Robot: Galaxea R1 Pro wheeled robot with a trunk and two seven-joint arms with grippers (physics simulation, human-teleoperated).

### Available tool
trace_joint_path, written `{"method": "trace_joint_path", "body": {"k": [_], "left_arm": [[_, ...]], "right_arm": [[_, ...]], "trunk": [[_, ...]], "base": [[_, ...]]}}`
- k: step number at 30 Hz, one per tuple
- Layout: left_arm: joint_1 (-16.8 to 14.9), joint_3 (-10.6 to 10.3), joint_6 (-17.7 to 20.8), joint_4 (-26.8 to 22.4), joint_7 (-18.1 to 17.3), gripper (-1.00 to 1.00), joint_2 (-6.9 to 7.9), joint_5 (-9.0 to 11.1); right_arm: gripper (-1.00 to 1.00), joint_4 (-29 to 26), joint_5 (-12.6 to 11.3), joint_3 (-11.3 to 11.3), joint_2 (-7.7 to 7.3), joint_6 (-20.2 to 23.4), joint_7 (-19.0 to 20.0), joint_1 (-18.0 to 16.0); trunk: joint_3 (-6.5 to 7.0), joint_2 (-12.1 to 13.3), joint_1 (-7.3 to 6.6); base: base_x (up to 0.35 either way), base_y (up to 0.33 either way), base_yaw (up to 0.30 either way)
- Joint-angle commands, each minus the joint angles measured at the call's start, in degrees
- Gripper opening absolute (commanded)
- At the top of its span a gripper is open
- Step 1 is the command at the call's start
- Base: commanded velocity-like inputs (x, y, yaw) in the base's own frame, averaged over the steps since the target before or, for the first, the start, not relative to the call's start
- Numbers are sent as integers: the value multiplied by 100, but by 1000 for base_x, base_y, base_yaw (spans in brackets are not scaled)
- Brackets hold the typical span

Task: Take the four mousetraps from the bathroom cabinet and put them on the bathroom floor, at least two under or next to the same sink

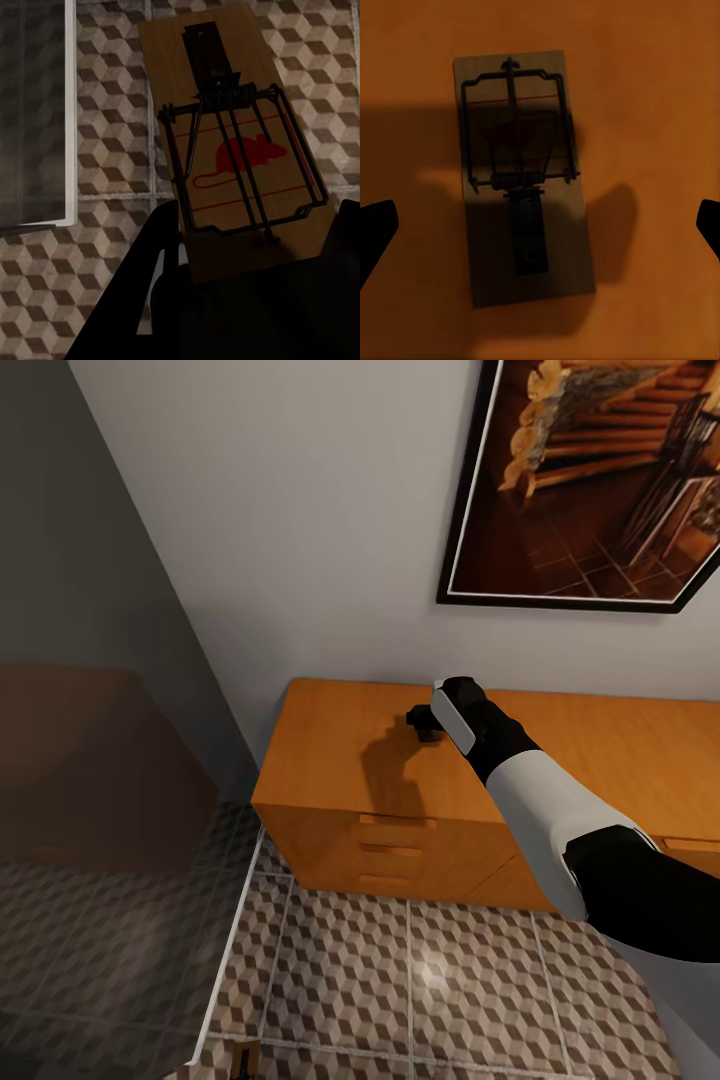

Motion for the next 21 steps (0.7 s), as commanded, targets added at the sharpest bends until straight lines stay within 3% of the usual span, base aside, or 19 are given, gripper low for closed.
{"method": "trace_joint_path", "body": {"k": [1, 21], "left_arm": [[-8, -51, -32, 23, 23, -100, -5, 29], [-8, -51, -33, 23, 19, -100, -5, 29]], "right_arm": [[100, -3, -60, 30, -4, 12, -52, -5], [100, -3, -60, 30, -12, -66, 146, -5]], "trunk": [[-13, -8, 2], [-42, -8, 2]], "base": [[0, 0, 0], [0, 0, 0]]}}
